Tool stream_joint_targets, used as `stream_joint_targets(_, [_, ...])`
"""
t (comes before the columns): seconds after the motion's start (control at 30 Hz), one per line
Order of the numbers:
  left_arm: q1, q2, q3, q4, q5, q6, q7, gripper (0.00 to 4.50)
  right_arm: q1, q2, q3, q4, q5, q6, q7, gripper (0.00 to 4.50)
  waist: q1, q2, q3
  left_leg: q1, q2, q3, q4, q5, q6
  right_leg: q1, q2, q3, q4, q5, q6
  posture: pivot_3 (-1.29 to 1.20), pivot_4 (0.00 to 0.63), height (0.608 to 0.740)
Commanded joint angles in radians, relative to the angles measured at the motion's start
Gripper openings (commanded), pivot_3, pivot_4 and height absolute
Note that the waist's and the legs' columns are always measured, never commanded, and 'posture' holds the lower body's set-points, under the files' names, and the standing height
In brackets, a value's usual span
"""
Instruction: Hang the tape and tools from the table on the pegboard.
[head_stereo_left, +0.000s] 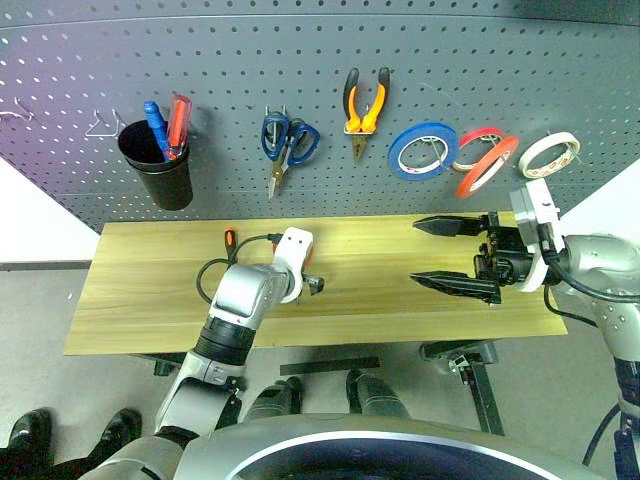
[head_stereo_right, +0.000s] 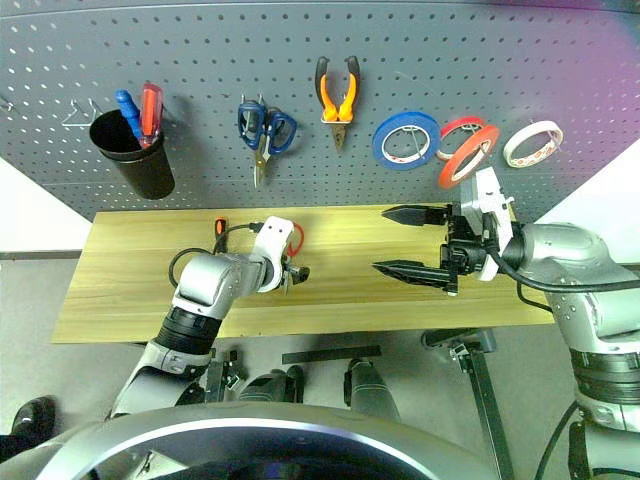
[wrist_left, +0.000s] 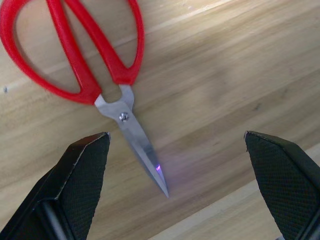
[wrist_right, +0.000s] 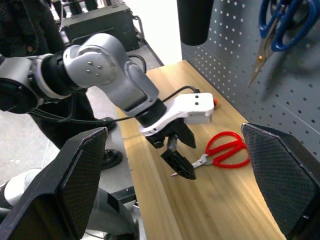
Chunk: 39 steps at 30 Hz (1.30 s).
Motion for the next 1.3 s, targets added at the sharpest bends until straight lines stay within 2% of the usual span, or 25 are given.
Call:
stream_joint_targets(0.03, [-0.032,-0.002,0.017,0.022,0.034,-0.040,0.024,4.50,0.005,-0.010,-0.025,-0.039,0.005,-0.020,0.008,4.49,-0.004,0.000,0.003,0.000,0.000,0.000,0.000,0.000,0.000,0.000,0.000,0.000,0.000,0.000,0.000,-0.27,0.299,0.740])
stream_joint_targets(0.67, [-0.120,-0.083,0.128,0.267,0.111,-0.188,0.155,4.50,-0.011,-0.022,-0.035,-0.044,0.023,0.026,-0.026,4.49,-0.019,-0.001,0.029,-0.002,0.000,0.001,0.000,0.000,0.000,-0.001,-0.001,0.000,0.000,0.001,0.004,-0.29,0.340,0.740])
stream_joint_targets(0.8, [-0.125,-0.103,0.159,0.289,0.116,-0.186,0.191,4.50,-0.009,-0.026,-0.038,-0.054,0.026,0.035,-0.028,4.49,-0.020,0.000,0.034,-0.005,0.000,0.001,0.000,0.000,0.000,-0.005,-0.001,0.000,0.000,0.002,0.004,-0.29,0.346,0.740])
stream_joint_targets(0.93, [-0.133,-0.124,0.176,0.314,0.110,-0.166,0.194,4.50,-0.011,-0.027,-0.040,-0.062,0.030,0.045,-0.034,4.49,-0.019,0.000,0.034,-0.016,0.000,0.001,0.003,0.000,0.000,-0.017,-0.001,0.000,0.002,0.004,0.008,-0.29,0.353,0.740])
stream_joint_targets(1.3, [-0.173,-0.171,0.220,0.385,0.105,-0.142,0.223,4.50,-0.008,-0.022,-0.041,-0.073,0.039,0.065,-0.055,4.49,-0.020,0.001,0.037,-0.016,0.000,0.002,0.003,0.000,0.000,-0.017,-0.001,0.000,0.002,0.005,0.009,-0.31,0.365,0.740])
